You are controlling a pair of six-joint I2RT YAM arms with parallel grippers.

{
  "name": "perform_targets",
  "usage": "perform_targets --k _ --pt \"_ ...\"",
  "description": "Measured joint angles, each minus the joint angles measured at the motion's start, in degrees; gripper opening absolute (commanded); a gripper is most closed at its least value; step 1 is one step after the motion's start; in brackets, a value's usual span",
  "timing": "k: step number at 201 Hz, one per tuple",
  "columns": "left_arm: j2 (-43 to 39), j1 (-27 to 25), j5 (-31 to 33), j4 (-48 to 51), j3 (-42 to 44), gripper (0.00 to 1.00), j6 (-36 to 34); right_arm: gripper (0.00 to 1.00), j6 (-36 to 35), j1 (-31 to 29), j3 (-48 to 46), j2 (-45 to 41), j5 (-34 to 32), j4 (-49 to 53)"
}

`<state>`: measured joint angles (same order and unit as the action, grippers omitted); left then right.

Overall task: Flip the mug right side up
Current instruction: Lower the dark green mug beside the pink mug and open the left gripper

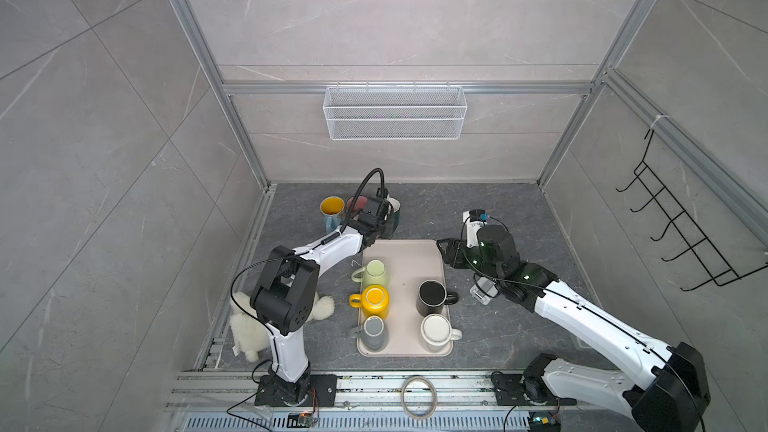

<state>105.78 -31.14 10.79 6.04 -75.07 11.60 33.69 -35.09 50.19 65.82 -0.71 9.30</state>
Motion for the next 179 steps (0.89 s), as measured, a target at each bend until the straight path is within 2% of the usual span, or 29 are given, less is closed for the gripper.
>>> perform_targets --k 63,179 --pt "2.5 0.0 2.1 -3.4 0.0 0.00 0.2 0.61 2.2 0.8 -0.4 0.2 5.5 -3.2" --pt "4.6 0.0 5.7 -4.2 -0.5 0.00 1.6 0.62 2.8 1.4 -0.4 1.1 7.8 -4.4"
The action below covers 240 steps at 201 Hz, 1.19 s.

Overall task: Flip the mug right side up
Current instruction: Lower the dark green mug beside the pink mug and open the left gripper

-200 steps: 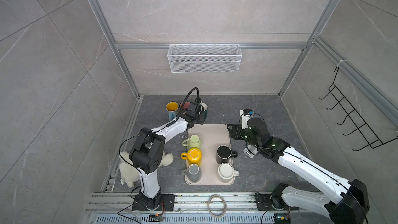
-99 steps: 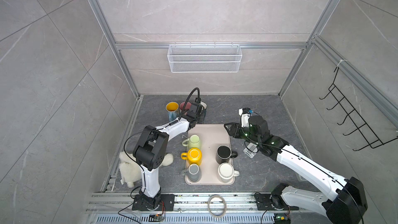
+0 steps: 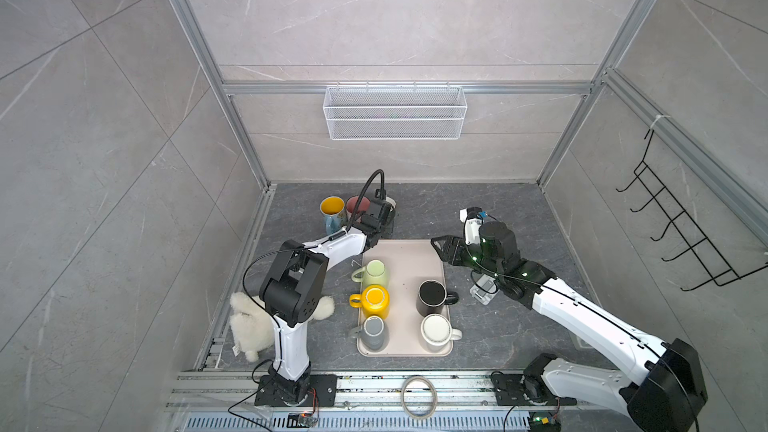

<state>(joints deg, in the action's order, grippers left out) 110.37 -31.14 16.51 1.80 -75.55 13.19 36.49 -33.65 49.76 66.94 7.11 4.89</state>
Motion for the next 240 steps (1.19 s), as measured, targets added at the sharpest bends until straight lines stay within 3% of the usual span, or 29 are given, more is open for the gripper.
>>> perform_targets --k 190,240 --pt "0.4 0.0 -0.1 -0.6 -0.5 0.43 0.3 0.61 0.9 0.3 -0.6 0.9 1.3 -0.9" --pt "-4.7 -0.2 0.3 -0.5 3.4 0.51 1.0 0.62 1.3 0.3 -0.6 1.5 1.9 -1.2"
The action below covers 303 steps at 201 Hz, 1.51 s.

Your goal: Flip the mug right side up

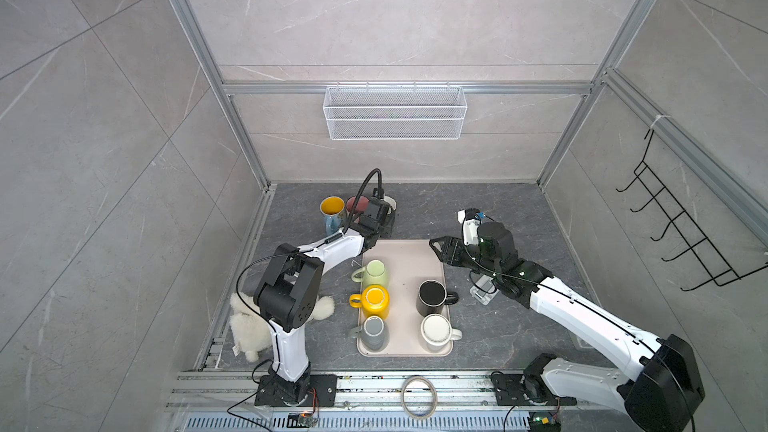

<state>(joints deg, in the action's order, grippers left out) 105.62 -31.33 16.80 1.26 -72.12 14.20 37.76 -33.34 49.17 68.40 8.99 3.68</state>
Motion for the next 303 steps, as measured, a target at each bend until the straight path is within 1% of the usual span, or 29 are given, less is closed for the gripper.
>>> perform_targets --k 18,62,82,116,129,150,181,197,214,233,257,303 --pt "-4.1 -0.4 0.3 0.0 2.5 0.55 0.2 0.64 0.2 0.0 0.0 0.7 0.7 -0.1" --pt "-16.4 -1.9 0.7 -0.5 6.5 0.59 0.3 0.70 1.7 0.0 0.3 0.9 2.3 0.0" --pt "-21.7 -2.3 0.7 -1.4 7.7 0.60 0.0 0.71 3.5 0.0 0.7 0.9 2.9 0.7" --pt "-29.9 -2.3 0.6 -1.7 10.5 0.61 -1.0 0.71 8.5 0.3 1.0 0.9 5.0 1.2" --pt "-32.3 -2.3 0.6 -1.6 11.7 0.62 -1.5 0.69 11.7 0.5 1.0 1.0 6.2 1.3" --pt "-35.7 -2.3 0.8 -1.0 13.0 0.62 -2.8 0.63 19.8 1.5 0.9 1.7 9.2 0.7" --pt "-40.3 -2.3 3.4 0.4 15.6 0.63 -4.7 0.51 34.0 2.0 -4.3 2.1 13.2 -7.0" --pt "-43.0 -2.3 5.2 1.2 17.8 0.63 -5.4 0.50 40.5 2.0 -8.0 2.1 14.1 -9.6" --pt "-45.4 -2.3 6.5 2.1 19.8 0.64 -5.7 0.50 45.3 2.0 -10.5 1.8 14.4 -10.4" --pt "-47.1 -2.3 7.5 3.1 21.0 0.64 -5.9 0.52 48.7 2.0 -11.5 -0.4 14.3 -9.3" --pt "-47.4 -2.3 8.3 3.6 21.2 0.64 -5.9 0.54 50.6 2.0 -11.5 -4.3 14.2 -8.9" --pt "-47.4 -2.3 8.6 3.8 21.2 0.64 -5.9 0.56 53.1 2.5 -11.7 -14.6 13.1 1.4"
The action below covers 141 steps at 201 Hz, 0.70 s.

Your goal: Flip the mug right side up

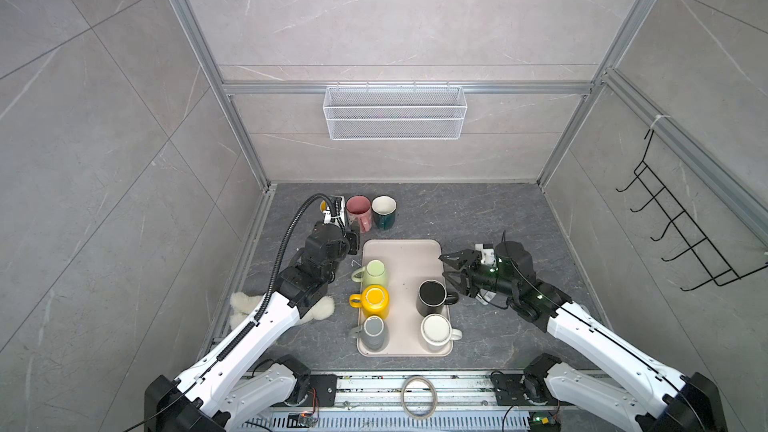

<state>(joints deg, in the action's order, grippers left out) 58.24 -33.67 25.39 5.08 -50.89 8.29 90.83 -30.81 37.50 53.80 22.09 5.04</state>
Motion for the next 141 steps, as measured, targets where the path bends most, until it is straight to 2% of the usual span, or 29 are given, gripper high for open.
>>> perform_targets --k 75,141 --pt "0.0 0.0 0.0 0.1 0.4 0.65 0.0 0.56 4.1 3.3 -4.6 -10.1 0.3 13.9" --pt "0.0 0.0 0.0 0.1 1.7 0.65 0.4 0.53 6.3 6.5 -9.0 -7.5 3.4 15.7"
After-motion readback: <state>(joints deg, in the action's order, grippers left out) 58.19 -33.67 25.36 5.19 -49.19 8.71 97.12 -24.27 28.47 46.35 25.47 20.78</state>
